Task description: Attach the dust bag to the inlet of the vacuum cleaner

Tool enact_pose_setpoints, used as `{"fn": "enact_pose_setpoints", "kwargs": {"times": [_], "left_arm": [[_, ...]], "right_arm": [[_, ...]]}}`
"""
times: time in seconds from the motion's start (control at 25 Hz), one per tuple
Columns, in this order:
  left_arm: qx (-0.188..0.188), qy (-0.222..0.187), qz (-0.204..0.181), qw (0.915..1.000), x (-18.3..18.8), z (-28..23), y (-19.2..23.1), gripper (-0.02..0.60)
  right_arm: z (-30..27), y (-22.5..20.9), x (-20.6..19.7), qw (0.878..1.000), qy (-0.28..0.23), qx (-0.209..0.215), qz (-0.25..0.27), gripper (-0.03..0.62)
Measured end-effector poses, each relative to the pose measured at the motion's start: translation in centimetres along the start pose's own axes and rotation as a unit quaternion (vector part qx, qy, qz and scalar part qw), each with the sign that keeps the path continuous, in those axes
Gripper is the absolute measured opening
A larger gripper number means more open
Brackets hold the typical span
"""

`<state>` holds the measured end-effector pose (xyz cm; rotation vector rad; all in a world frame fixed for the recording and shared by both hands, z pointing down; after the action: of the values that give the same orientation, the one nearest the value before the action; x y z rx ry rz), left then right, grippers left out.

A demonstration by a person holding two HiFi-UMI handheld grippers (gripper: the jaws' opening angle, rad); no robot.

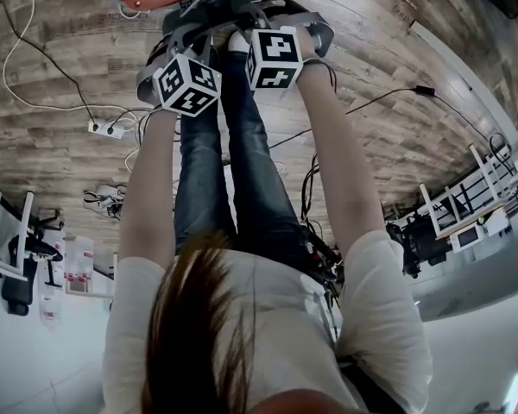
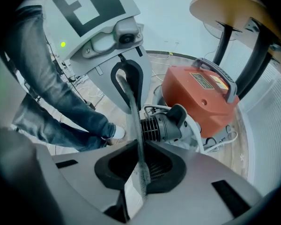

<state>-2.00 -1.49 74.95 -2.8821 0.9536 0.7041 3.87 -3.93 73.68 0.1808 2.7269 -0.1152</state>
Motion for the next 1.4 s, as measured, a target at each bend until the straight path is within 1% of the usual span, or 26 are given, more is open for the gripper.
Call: {"fn": "enact_pose_setpoints", "kwargs": {"times": [0.08,0.2,0.28,0.32,0.36,0.4,0.52,0.56,0.64,0.76,0.84,0.96,1.16,1.32,1.4], "left_arm": [[-0.003,0.007,-0.037,0.9993,0.5,-0.1,0.3,0.045],[-0.018,0.024,-0.099,0.9947,1.6,-0.7,0.6,0.057],[-0.024,0.031,-0.118,0.9922,2.1,-0.9,0.8,0.063],[-0.023,0.030,-0.119,0.9921,2.3,-0.9,0.9,0.064],[-0.020,0.026,-0.112,0.9931,2.3,-0.8,0.8,0.064],[-0.016,0.021,-0.096,0.9951,2.1,-0.6,0.8,0.063],[0.005,0.005,-0.019,0.9998,1.3,-0.3,0.9,0.061],[0.012,0.000,0.005,0.9999,1.1,-0.2,0.9,0.061],[0.022,-0.007,0.040,0.9989,0.8,-0.1,0.7,0.061],[0.026,-0.015,0.072,0.9969,0.6,-0.2,0.6,0.061],[0.024,-0.018,0.081,0.9962,0.5,-0.2,0.7,0.061],[0.022,-0.018,0.076,0.9967,0.7,-0.3,0.9,0.063],[0.012,-0.021,0.049,0.9985,1.3,-0.4,1.1,0.064],[-0.003,-0.020,0.038,0.9991,1.8,-0.7,1.4,0.071],[-0.006,-0.019,0.035,0.9992,2.1,-0.9,1.5,0.072]], "right_arm": [[0.2,0.3,-0.4,0.999,-0.010,-0.024,-0.039,0.044],[0.1,0.6,-1.4,0.992,-0.023,-0.048,-0.114,0.044],[0.1,0.7,-1.8,0.987,-0.031,-0.053,-0.146,0.044],[0.2,0.7,-1.8,0.987,-0.031,-0.055,-0.147,0.044],[0.3,0.6,-1.8,0.988,-0.029,-0.055,-0.139,0.044],[0.3,0.4,-1.7,0.991,-0.024,-0.054,-0.121,0.044],[0.3,-0.2,-0.9,0.999,-0.001,-0.036,-0.037,0.046],[0.2,-0.4,-0.7,1.000,0.006,-0.027,-0.010,0.046],[0.2,-0.5,-0.5,0.999,0.017,-0.011,0.030,0.048],[0.0,-0.8,-0.4,0.998,0.024,0.008,0.052,0.049],[0.0,-1.0,-0.3,0.999,0.021,0.019,0.042,0.052],[0.1,-1.2,-0.3,1.000,0.002,0.024,-0.013,0.055],[0.5,-1.2,-1.0,0.994,-0.030,-0.007,-0.109,0.055],[0.3,-0.9,-1.5,0.984,-0.042,-0.035,-0.168,0.057],[0.3,-0.9,-1.7,0.981,-0.046,-0.040,-0.186,0.058]]}}
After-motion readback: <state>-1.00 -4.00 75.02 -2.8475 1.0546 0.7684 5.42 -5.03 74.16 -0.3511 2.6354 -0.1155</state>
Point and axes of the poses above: the fingertips, and each gripper's own axes: z backward along the fingers, y to its left, x out of its top, the point moved 3 cm from there along z, backward along the fingers, and after that the axes turned 2 degrees about -y, right-handed, at the moved point
